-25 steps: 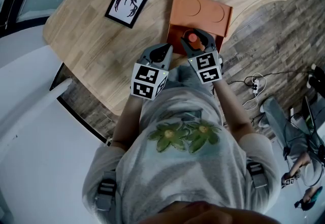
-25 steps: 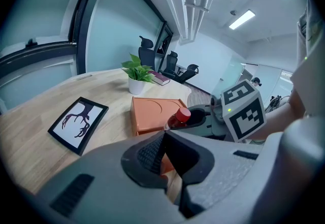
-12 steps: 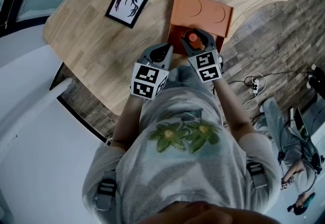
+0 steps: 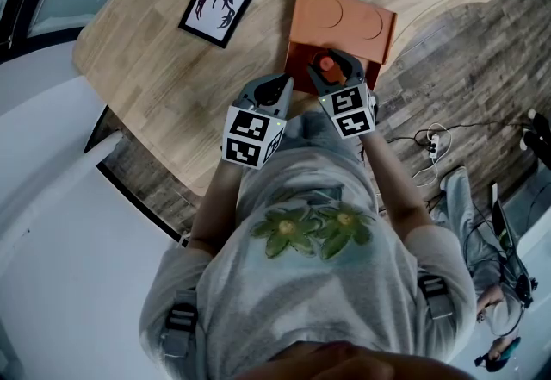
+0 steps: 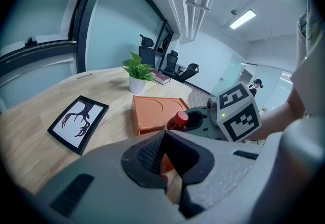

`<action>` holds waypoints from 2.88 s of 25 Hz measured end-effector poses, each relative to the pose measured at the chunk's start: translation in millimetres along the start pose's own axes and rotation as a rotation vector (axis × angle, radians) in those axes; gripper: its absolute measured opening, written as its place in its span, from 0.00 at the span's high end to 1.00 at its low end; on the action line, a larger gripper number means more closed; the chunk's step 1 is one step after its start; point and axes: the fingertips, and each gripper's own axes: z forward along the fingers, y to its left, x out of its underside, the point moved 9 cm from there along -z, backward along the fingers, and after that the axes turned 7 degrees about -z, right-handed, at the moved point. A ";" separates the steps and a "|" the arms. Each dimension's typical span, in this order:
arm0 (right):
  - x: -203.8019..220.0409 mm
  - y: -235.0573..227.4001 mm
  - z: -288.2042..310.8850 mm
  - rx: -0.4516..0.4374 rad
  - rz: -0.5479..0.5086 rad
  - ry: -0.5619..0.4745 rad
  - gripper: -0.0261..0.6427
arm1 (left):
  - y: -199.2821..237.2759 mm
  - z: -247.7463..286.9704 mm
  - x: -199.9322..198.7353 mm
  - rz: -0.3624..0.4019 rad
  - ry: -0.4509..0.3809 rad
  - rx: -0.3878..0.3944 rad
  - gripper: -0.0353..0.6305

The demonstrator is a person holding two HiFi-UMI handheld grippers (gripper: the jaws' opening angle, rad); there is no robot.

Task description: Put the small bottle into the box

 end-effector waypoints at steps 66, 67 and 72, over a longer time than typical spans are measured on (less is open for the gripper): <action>21.4 5.0 31.3 -0.068 -0.049 0.117 0.63 | 8.0 5.5 3.5 -0.015 0.026 -0.019 0.94; 21.7 5.0 31.2 -0.067 -0.049 0.119 0.63 | 7.8 5.4 3.7 -0.014 0.027 -0.019 0.94; 21.3 5.3 32.6 -0.069 -0.051 0.120 0.63 | 7.8 5.9 3.5 -0.010 0.032 -0.015 0.94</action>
